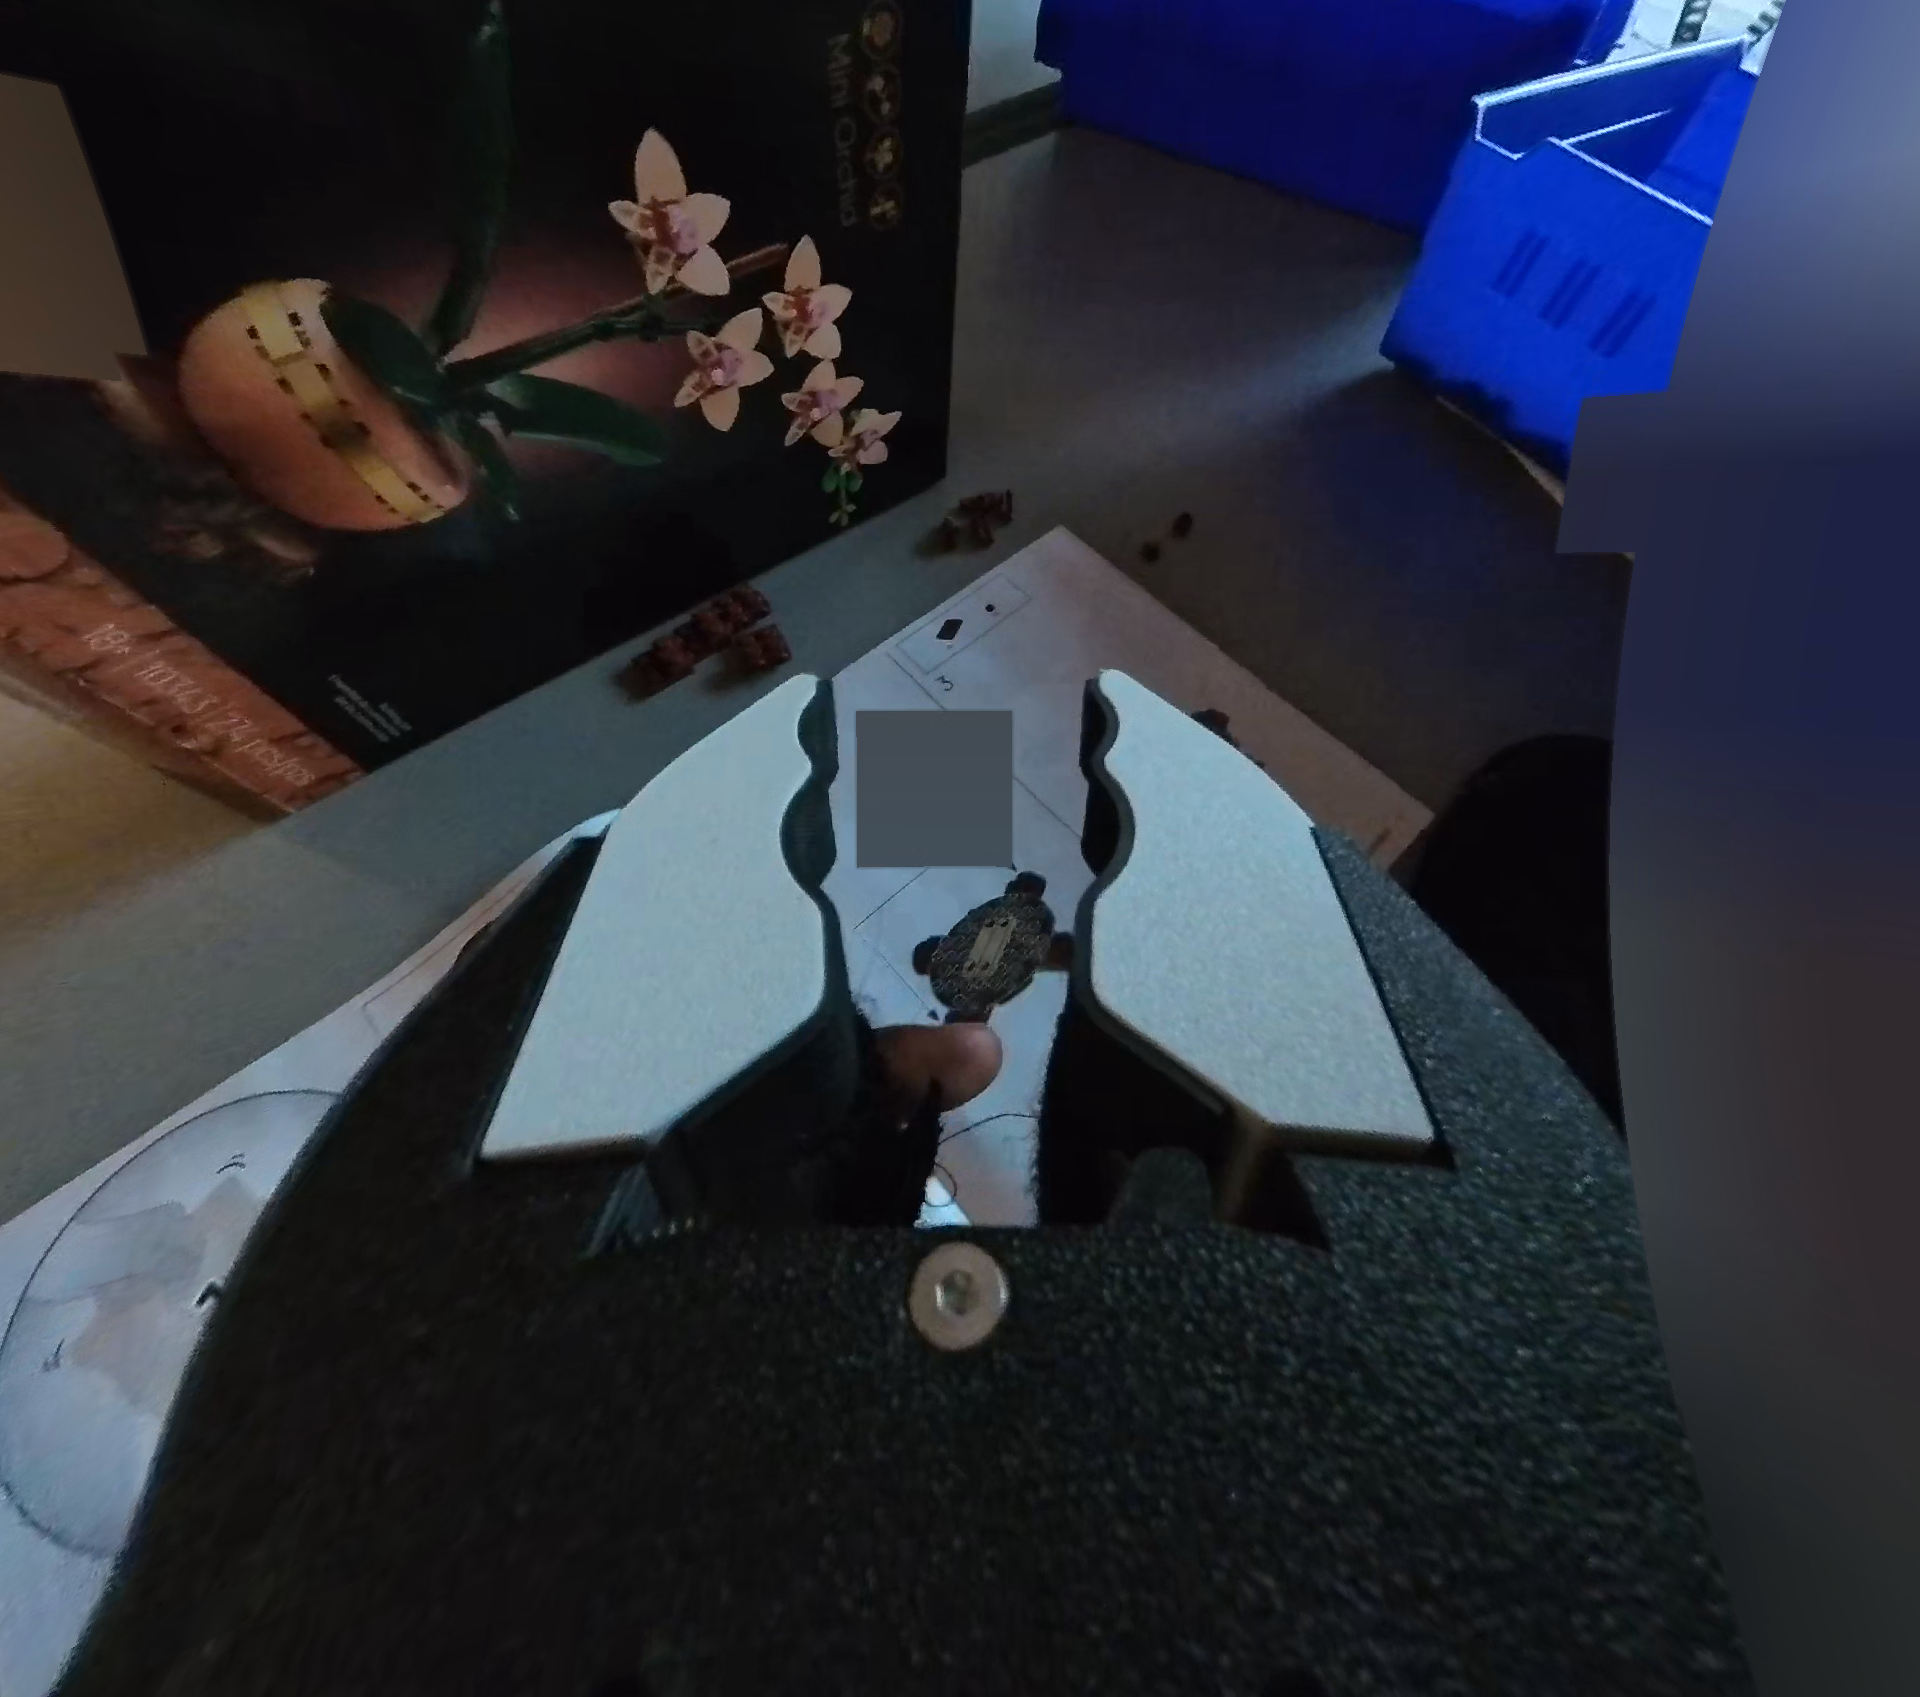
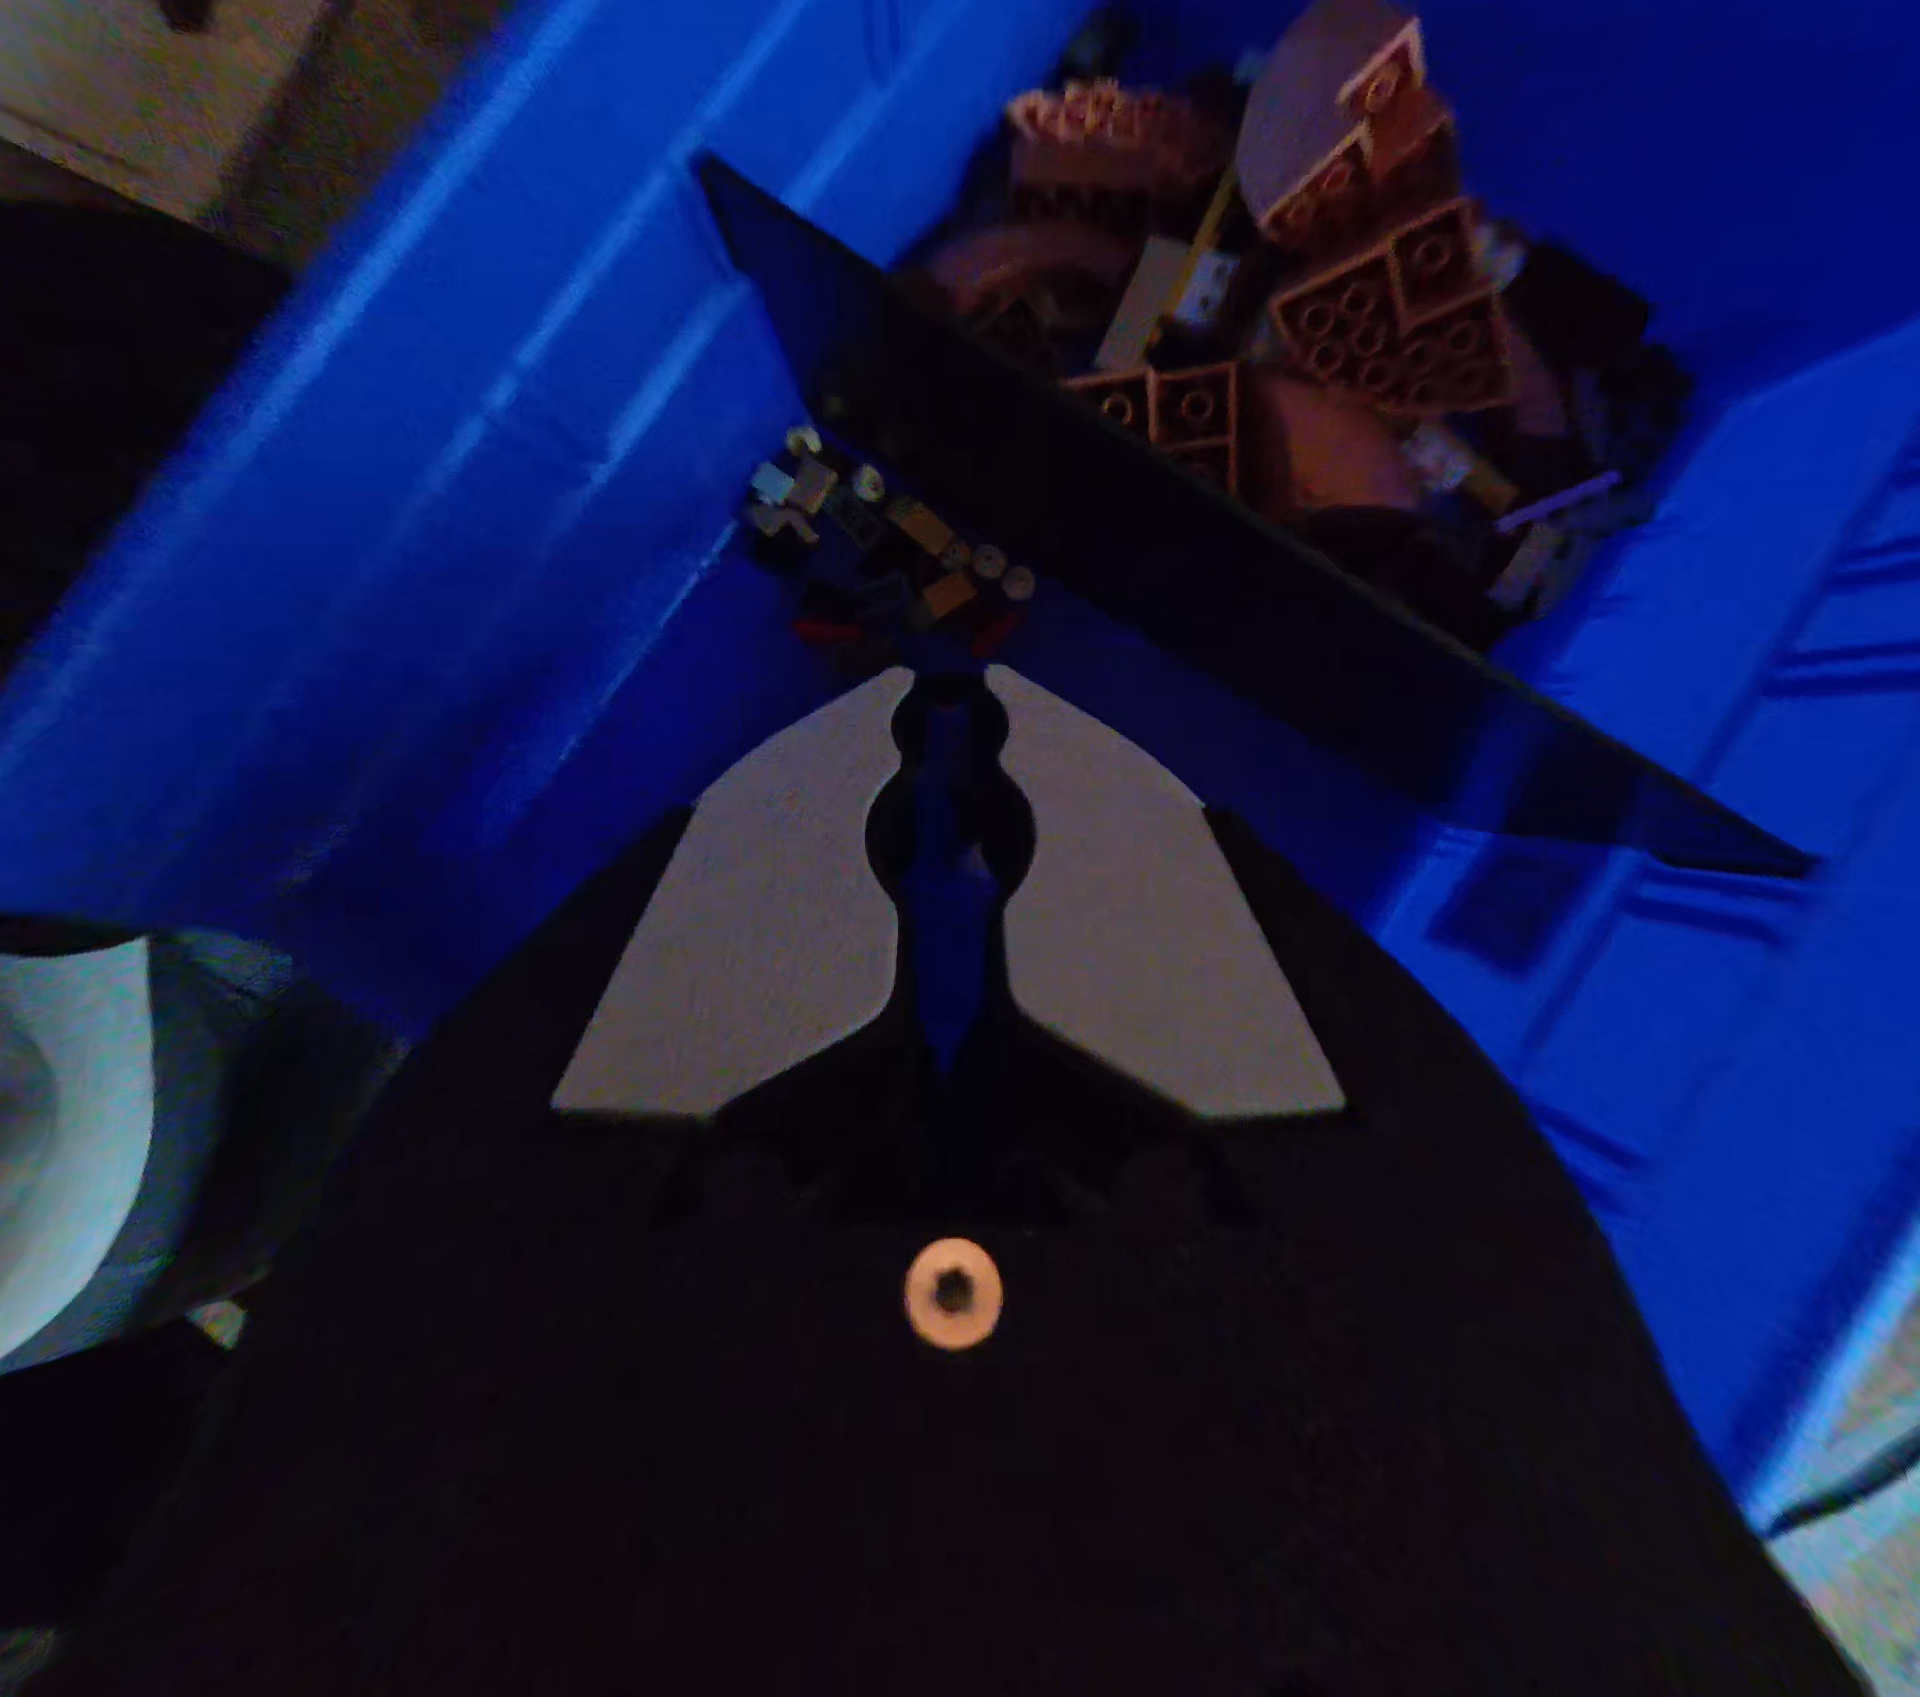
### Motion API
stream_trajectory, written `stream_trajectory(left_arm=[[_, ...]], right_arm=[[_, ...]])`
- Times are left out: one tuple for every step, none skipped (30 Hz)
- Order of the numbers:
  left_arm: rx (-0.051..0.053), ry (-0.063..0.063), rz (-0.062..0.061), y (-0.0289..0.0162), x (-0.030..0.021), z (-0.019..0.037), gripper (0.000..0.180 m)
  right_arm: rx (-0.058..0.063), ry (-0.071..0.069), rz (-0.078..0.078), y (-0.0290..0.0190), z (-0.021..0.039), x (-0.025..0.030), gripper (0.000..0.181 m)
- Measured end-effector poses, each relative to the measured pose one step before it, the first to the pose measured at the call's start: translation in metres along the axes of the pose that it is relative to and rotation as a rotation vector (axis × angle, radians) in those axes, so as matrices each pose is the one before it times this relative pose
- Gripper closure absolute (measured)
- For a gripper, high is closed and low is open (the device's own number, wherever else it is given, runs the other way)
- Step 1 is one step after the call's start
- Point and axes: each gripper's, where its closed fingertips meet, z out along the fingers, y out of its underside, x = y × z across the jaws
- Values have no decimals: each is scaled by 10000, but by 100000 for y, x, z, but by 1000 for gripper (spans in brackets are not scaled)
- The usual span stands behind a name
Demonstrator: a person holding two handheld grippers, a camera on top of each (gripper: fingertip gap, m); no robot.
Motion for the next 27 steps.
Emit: stream_trajectory(left_arm=[[33, -13, -19, 77, -88, -180, 136], [54, -14, -12, 63, -89, -192, 136], [56, -11, -7, 82, -68, -256, 136], [54, -17, -10, 91, -91, -279, 136], [58, -9, -5, 116, -101, -298, 136], [57, -8, -19, 124, -145, -327, 136], [47, -8, -40, 151, -187, -304, 136], [15, -10, -63, 187, -245, -330, 136], [-10, -4, -57, 225, -293, -352, 136], [4, 12, -24, 157, -196, -338, 136], [34, 13, 14, 69, -168, -275, 136], [21, -15, 35, 66, -214, -315, 136], [-3, -58, 47, 51, -245, -226, 135], [4, -66, 44, 76, -263, -294, 135], [4, -19, 25, 116, -213, -335, 135], [-2, 14, 7, 158, -185, -294, 135], [-4, 12, -6, 127, -178, -222, 135], [-17, 2, 5, 127, -189, -170, 135], [-29, -25, 9, 46, -110, 50, 135], [-35, -58, 14, 226, -415, -314, 135], [-23, -68, 9, 126, -323, -106, 135], [-3, -57, -11, 105, -283, -29, 135], [6, -36, -47, 102, -274, -68, 135], [17, -32, -63, 137, -341, -125, 135], [33, -42, -63, 80, -307, -12, 136], [22, -66, -70, 94, -395, -102, 136], [8, -79, -72, 80, -377, -65, 136]], right_arm=[[336, 94, -146, -665, -772, -153, 174], [393, 33, -205, -832, -773, -317, 174], [413, 6, -158, -1031, -812, -428, 174], [405, -19, -121, -1125, -636, -480, 174], [406, -56, -125, -1263, -543, -606, 174], [350, -65, -140, -1405, -517, -742, 174], [257, -14, -161, -1352, -176, -745, 174], [130, -17, -224, -1227, 87, -815, 174], [57, 21, -235, -1147, 317, -796, 174], [45, 83, -170, -1117, 538, -667, 174], [-8, -58, -123, -994, 719, -829, 174], [-10, 10, -94, -997, 844, -762, 174], [105, 66, 1, -1037, 997, -669, 174], [93, -156, 98, -912, 1155, -962, 174], [63, -162, 126, -726, 1305, -919, 174], [-18, -158, 54, -477, 1355, -907, 174], [-151, -95, -36, -261, 1379, -774, 174], [-144, -86, -17, 135, 1336, -470, 174], [-186, -232, 25, -46, 1421, -415, 173], [-239, -181, 106, 273, 1486, -176, 173], [-243, -154, 73, 357, 1511, -5, 173], [-215, -132, 5, 415, 1420, 153, 173], [-191, -20, 94, 411, 1324, 383, 173], [-237, -27, 50, 431, 1287, 356, 173], [-148, -13, -57, 330, 1041, 332, 174], [-125, 57, -59, 304, 916, 400, 174], [-265, 83, -25, 461, 909, 430, 174]])
